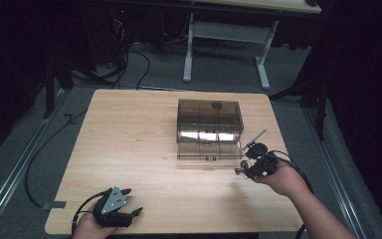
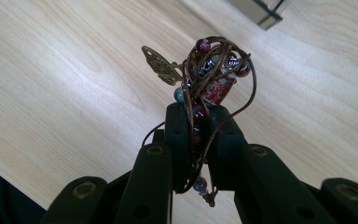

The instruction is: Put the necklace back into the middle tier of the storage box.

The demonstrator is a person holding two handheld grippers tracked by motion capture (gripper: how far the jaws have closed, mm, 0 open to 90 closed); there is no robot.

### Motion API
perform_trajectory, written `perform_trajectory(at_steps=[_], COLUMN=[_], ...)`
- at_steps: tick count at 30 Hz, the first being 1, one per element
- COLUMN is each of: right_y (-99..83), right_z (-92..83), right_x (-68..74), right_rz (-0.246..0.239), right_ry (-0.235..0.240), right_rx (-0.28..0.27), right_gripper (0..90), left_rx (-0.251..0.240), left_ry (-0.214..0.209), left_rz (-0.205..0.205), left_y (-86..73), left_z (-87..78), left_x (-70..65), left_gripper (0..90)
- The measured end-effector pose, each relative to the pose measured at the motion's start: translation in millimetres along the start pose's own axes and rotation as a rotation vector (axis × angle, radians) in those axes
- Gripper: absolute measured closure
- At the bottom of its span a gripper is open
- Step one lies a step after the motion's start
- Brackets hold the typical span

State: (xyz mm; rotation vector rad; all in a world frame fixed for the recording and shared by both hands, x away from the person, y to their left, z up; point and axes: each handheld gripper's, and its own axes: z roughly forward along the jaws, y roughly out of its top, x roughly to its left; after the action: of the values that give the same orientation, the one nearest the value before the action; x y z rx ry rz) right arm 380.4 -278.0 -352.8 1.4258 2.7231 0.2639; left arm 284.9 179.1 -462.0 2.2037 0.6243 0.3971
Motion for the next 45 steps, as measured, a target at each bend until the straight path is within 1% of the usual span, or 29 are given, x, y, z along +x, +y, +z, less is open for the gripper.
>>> perform_trajectory(at_steps=[5,8,10,12,13,15,16,17,18,21,25,28,29,31,32,33,34,35,37,38,40,42,43,45], right_y=[6.6,12.4,14.1,17.2,18.4,23.6,23.6,26.9,28.3,32.1,41.7,48.6,54.1,55.8,58.4,63.1,65.7,65.7,71.1,76.4,78.1,84.7,87.0,90.9], right_z=[-1.8,-2.6,-3.1,-3.9,-5.0,-5.4,-5.4,-6.1,-6.1,-7.1,-9.5,-10.7,-10.9,-11.0,-10.6,-10.2,-10.0,-10.0,-9.8,-8.5,-8.2,-6.3,-5.3,-3.2], right_x=[2.7,4.0,5.0,5.7,7.3,7.2,7.2,8.6,7.7,9.1,11.4,13.7,15.0,16.1,15.4,17.0,17.1,17.1,19.2,18.2,18.7,21.1,21.1,20.7], right_rz=[-0.007,-0.022,-0.017,-0.026,-0.003,-0.025,-0.025,-0.014,-0.032,-0.027,-0.043,-0.047,-0.053,-0.043,-0.061,-0.057,-0.066,-0.066,-0.050,-0.079,-0.076,-0.068,-0.077,-0.082], right_ry=[-0.003,-0.002,0.001,-0.001,0.005,0.005,0.005,0.006,0.003,0.005,0.003,0.000,-0.004,-0.004,-0.004,-0.008,-0.007,-0.007,-0.009,-0.009,-0.010,-0.010,-0.014,-0.017], right_rx=[-0.005,-0.010,-0.008,-0.012,-0.007,-0.017,-0.017,-0.013,-0.018,-0.019,-0.024,-0.024,-0.026,-0.021,-0.024,-0.022,-0.022,-0.022,-0.018,-0.026,-0.023,-0.018,-0.019,-0.016], right_gripper=[80.1,80.1,80.1,80.0,80.0,80.0,80.0,80.0,80.0,80.1,80.0,80.0,80.0,80.0,80.0,80.0,80.0,80.0,80.0,80.0,80.0,80.0,80.0,80.0], left_rx=[-0.004,-0.005,-0.005,-0.005,-0.004,-0.004,-0.005,-0.005,-0.005,-0.006,-0.007,-0.005,-0.006,-0.005,-0.006,-0.006,-0.004,-0.004,-0.005,-0.005,-0.005,-0.007,-0.005,-0.003], left_ry=[-0.001,-0.001,-0.001,-0.002,-0.003,-0.004,-0.005,-0.005,-0.005,-0.006,-0.006,-0.009,-0.009,-0.010,-0.009,-0.010,-0.010,-0.010,-0.009,-0.009,-0.009,-0.011,-0.012,-0.013], left_rz=[0.000,0.000,0.000,0.000,-0.001,0.001,0.001,0.001,0.001,0.000,0.000,0.002,0.001,0.000,0.001,0.001,0.000,0.000,0.001,0.000,0.003,0.003,0.004,0.005], left_y=[-0.1,-0.1,-0.2,-0.1,-0.1,-0.2,-0.2,-0.2,-0.2,-0.2,-0.3,-0.3,-0.3,-0.3,-0.3,-0.3,-0.2,-0.2,-0.2,-0.3,-0.4,-0.6,-0.5,-0.5], left_z=[0.1,0.0,0.0,0.0,0.1,-0.1,-0.1,-0.2,-0.2,-0.1,-0.1,-0.3,0.0,0.0,0.0,0.0,0.0,0.0,0.0,-0.1,-0.3,-0.5,-0.7,-0.8], left_x=[0.2,0.3,0.3,0.3,0.4,0.6,0.6,0.6,0.6,0.5,0.6,0.7,0.6,0.6,0.6,0.7,0.6,0.6,0.5,0.5,0.7,0.6,0.6,0.7], left_gripper=[26.6,26.6,26.6,26.6,26.6,26.6,26.6,26.6,26.5,26.6,26.6,26.5,26.5,26.5,26.5,26.5,26.5,26.4,26.4,26.4,26.4,26.3,26.3,26.3])
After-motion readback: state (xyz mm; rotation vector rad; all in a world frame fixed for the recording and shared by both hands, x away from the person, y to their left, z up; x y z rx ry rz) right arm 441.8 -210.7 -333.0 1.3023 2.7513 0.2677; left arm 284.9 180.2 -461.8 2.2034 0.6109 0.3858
